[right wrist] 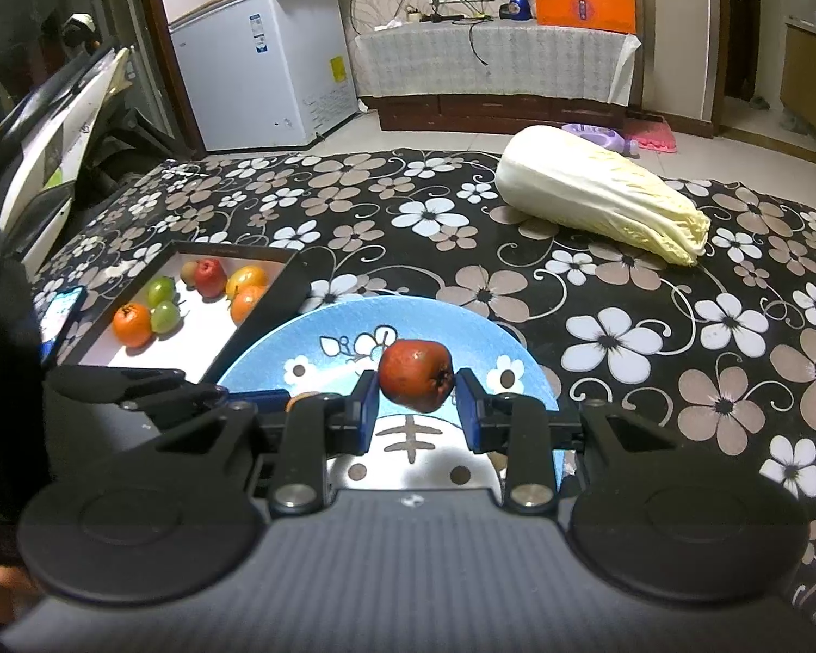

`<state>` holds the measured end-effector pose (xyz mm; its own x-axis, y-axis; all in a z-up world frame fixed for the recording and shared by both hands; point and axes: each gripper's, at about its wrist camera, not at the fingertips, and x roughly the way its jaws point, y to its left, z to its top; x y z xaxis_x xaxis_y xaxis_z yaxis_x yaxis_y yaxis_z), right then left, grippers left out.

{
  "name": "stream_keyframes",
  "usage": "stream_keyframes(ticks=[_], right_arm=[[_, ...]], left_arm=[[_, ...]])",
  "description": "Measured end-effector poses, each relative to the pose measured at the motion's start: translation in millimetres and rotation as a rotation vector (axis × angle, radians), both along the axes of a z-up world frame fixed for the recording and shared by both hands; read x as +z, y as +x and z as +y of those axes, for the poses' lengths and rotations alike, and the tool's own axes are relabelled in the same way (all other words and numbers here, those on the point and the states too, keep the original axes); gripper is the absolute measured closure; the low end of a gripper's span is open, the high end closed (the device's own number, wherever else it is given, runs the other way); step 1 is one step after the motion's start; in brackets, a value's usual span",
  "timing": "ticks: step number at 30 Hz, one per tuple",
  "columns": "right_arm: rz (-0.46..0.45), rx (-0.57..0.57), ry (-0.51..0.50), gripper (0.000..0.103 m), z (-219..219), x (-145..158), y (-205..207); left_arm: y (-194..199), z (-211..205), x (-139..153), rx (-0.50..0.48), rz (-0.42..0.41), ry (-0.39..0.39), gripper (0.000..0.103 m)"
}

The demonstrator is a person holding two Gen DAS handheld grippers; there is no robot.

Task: Organize fruits
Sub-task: 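Lower the apple onto the blue plate with the right gripper while the left gripper releases the orange tomato there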

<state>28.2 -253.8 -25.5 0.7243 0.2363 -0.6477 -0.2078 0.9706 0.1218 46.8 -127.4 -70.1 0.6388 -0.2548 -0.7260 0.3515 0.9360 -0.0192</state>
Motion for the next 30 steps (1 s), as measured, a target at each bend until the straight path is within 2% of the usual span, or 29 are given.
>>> stream_keyframes(ticks=[2, 3, 17, 30], right_arm=[[0.006, -0.006, -0.001, 0.069, -0.8, -1.5, 1.1], [0.008, -0.008, -0.002, 0.069, -1.1, -2.5, 1.6], [0.068, -0.052, -0.040, 0.069, -2.8, -19.4, 12.2], [0.122, -0.066, -0.076, 0.069, 9.3, -35.0, 21.2]], left_arm=[[-2.9, 1.5, 2.6, -0.009, -0.011, -0.003, 0.046], [-4.2, 2.5, 3.8, -0.011, -0.018, -0.001, 0.045], [-11.8, 43.1, 22.5, 0.015, -0.046, -0.049, 0.045], [-15.1, 51.8, 29.9, 0.043, -0.064, -0.056, 0.045]])
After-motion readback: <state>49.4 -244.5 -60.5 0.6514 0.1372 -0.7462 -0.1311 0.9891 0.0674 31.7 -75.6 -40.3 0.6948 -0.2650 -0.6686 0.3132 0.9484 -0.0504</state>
